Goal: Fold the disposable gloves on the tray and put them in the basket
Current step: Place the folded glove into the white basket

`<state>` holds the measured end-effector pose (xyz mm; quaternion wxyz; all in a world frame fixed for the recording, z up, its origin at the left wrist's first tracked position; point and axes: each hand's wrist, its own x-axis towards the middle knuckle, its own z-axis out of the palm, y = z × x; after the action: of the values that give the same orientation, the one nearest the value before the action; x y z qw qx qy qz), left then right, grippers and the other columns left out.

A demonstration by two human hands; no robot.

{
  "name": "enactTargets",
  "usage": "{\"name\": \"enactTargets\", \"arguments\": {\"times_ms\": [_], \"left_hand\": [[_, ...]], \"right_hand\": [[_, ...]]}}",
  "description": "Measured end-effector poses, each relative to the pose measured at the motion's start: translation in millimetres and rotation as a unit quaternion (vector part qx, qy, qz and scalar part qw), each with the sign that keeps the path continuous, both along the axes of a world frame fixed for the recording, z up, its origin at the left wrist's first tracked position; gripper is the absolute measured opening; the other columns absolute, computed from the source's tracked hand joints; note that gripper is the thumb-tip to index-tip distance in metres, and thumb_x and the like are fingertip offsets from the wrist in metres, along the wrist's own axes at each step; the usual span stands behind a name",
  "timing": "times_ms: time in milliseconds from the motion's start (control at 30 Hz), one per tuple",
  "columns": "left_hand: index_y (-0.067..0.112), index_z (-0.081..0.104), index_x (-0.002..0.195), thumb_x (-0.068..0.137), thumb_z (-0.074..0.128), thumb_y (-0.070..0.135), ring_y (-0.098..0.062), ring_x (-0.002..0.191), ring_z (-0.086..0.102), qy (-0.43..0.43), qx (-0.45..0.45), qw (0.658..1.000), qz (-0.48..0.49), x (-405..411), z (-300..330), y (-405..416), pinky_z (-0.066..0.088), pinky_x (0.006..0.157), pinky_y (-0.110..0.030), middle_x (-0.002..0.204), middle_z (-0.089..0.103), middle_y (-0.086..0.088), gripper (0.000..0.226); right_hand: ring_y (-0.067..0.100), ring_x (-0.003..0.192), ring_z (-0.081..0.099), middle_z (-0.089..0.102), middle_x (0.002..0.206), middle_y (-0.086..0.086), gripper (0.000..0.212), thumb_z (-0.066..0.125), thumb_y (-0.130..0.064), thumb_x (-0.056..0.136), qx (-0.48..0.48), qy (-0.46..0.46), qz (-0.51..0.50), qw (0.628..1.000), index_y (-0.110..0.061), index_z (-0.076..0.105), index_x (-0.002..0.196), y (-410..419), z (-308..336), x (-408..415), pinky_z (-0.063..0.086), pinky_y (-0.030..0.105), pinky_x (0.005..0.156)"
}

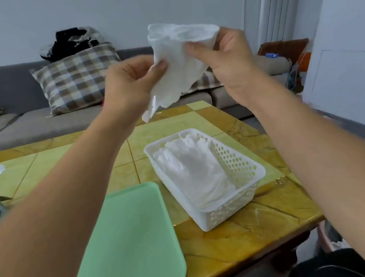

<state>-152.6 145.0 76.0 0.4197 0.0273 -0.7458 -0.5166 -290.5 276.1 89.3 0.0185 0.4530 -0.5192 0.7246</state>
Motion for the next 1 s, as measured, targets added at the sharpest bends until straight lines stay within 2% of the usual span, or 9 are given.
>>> {"name": "enactTargets", "arguments": {"times_ms": [100, 200, 300, 400, 500, 633, 767, 867, 1000], "left_hand": [[0.026, 0.074, 0.079, 0.092, 0.073, 0.019, 0.007, 0.063, 0.056, -0.080, -0.094, 0.992, 0.032, -10, -45, -11, 0.043, 0.066, -0.013, 0.065, 0.065, 0.022, 0.014], [0.023, 0.055, 0.056, 0.086, 0.079, 0.018, -0.001, 0.059, 0.043, -0.183, -0.118, 0.976, 0.028, -16, -102, -22, 0.039, 0.064, -0.023, 0.061, 0.047, 0.016, 0.039], [0.023, 0.072, 0.075, 0.079, 0.085, 0.015, 0.009, 0.070, 0.060, -0.236, -0.180, 0.954, 0.038, -10, -131, -21, 0.049, 0.076, -0.015, 0.081, 0.068, 0.016, 0.016], [0.025, 0.079, 0.085, 0.079, 0.083, 0.009, 0.015, 0.081, 0.061, -0.266, -0.286, 0.921, 0.000, 2, -134, -16, 0.042, 0.076, -0.003, 0.084, 0.069, 0.023, 0.017], [0.033, 0.079, 0.091, 0.079, 0.076, 0.020, 0.007, 0.093, 0.063, -0.293, -0.325, 0.898, -0.045, 12, -125, -12, 0.046, 0.084, -0.013, 0.095, 0.072, 0.024, 0.018], [0.028, 0.080, 0.088, 0.085, 0.070, 0.028, 0.001, 0.094, 0.065, -0.335, -0.286, 0.893, -0.091, 13, -123, -7, 0.052, 0.089, -0.025, 0.096, 0.075, 0.019, 0.011], [0.027, 0.077, 0.084, 0.086, 0.067, 0.040, -0.010, 0.087, 0.062, -0.260, -0.383, 0.883, 0.074, 6, -130, -8, 0.051, 0.084, -0.036, 0.089, 0.067, 0.017, 0.017], [0.031, 0.073, 0.094, 0.079, 0.064, 0.050, -0.018, 0.092, 0.063, -0.317, -0.439, 0.825, 0.162, 2, -128, -7, 0.044, 0.087, -0.034, 0.097, 0.067, 0.011, 0.026], [0.027, 0.063, 0.101, 0.075, 0.067, 0.040, -0.019, 0.088, 0.059, -0.370, -0.395, 0.829, 0.138, -2, -129, -1, 0.037, 0.077, -0.030, 0.094, 0.063, 0.009, 0.029]], "right_hand": [[0.015, 0.090, 0.070, 0.077, 0.097, 0.004, 0.018, 0.076, -0.001, 0.086, 0.094, -0.029, -0.003, 0.995, -0.016, 0.075, 0.096, -2, -51, -16, 0.055, 0.036, 0.086], [0.009, 0.079, 0.066, 0.074, 0.086, -0.001, 0.010, 0.078, -0.004, 0.086, 0.232, -0.023, 0.016, 0.972, -0.007, 0.076, 0.095, 13, -104, -26, 0.053, 0.027, 0.074], [0.007, 0.079, 0.067, 0.076, 0.088, -0.001, 0.009, 0.081, -0.005, 0.084, 0.368, 0.070, 0.042, 0.926, -0.005, 0.079, 0.093, 34, -138, -25, 0.052, 0.024, 0.076], [0.001, 0.087, 0.071, 0.078, 0.091, -0.007, 0.013, 0.080, -0.005, 0.083, 0.446, 0.143, 0.041, 0.883, -0.014, 0.081, 0.093, 48, -141, -17, 0.053, 0.017, 0.083], [-0.008, 0.089, 0.066, 0.076, 0.093, -0.015, 0.016, 0.077, -0.010, 0.086, 0.486, 0.217, 0.018, 0.847, -0.022, 0.082, 0.094, 58, -130, -6, 0.048, 0.009, 0.080], [0.007, 0.095, 0.071, 0.077, 0.094, -0.015, 0.014, 0.068, -0.032, 0.079, 0.571, 0.224, 0.061, 0.787, -0.035, 0.081, 0.084, 58, -123, 3, 0.057, 0.036, 0.092], [0.000, 0.071, 0.064, 0.072, 0.073, -0.012, 0.028, 0.074, -0.052, 0.085, 0.510, 0.201, -0.009, 0.836, -0.026, 0.080, 0.076, 42, -118, 3, 0.051, 0.023, 0.075], [-0.001, 0.105, 0.055, 0.066, 0.116, -0.018, 0.047, 0.085, -0.050, 0.073, 0.499, 0.314, -0.039, 0.807, -0.034, 0.069, 0.114, 14, -121, 8, 0.049, 0.030, 0.093], [0.017, 0.150, 0.018, 0.032, 0.154, -0.014, 0.105, 0.084, -0.063, 0.054, 0.621, 0.321, 0.024, 0.715, -0.048, 0.031, 0.143, -18, -132, 5, 0.030, 0.044, 0.119]]}}
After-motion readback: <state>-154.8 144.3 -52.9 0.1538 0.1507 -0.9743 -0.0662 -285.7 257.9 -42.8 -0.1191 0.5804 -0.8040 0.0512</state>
